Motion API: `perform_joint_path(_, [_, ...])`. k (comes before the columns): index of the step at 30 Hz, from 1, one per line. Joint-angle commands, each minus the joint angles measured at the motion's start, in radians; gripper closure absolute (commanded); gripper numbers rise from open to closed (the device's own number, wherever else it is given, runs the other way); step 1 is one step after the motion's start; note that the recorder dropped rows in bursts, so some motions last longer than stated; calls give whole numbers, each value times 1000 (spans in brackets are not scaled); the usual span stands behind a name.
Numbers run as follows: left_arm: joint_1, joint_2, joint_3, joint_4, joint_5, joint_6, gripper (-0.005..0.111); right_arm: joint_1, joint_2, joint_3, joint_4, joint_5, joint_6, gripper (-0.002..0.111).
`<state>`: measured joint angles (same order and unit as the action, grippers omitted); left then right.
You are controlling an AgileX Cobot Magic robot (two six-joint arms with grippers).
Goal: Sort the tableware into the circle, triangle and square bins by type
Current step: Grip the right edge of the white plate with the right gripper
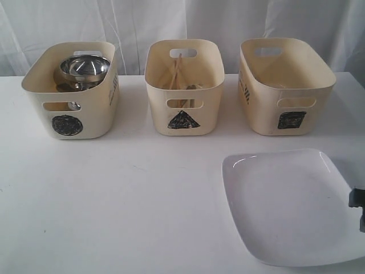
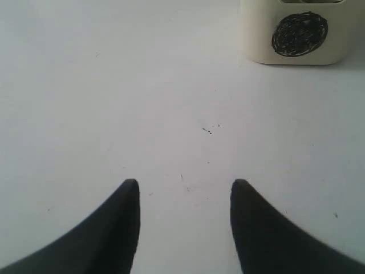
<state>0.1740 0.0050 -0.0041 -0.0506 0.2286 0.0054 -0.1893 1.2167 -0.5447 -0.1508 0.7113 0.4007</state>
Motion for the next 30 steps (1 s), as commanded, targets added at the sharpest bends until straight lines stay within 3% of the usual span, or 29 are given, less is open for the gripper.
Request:
perform_joint_path(1, [1, -5, 4, -1, 2, 2, 53, -39, 36, 28, 178, -94, -142, 32])
perform_joint_path(4, [1, -5, 4, -1, 2, 2, 53, -56, 51, 40, 274, -132, -225, 32])
perform_joint_path(16, [1, -5, 4, -1, 2, 2, 53, -121, 53, 46, 299, -148, -295, 32])
perform_joint_path(30, [1, -5, 4, -1, 2, 2, 53, -215, 86, 120, 557, -203, -566, 32])
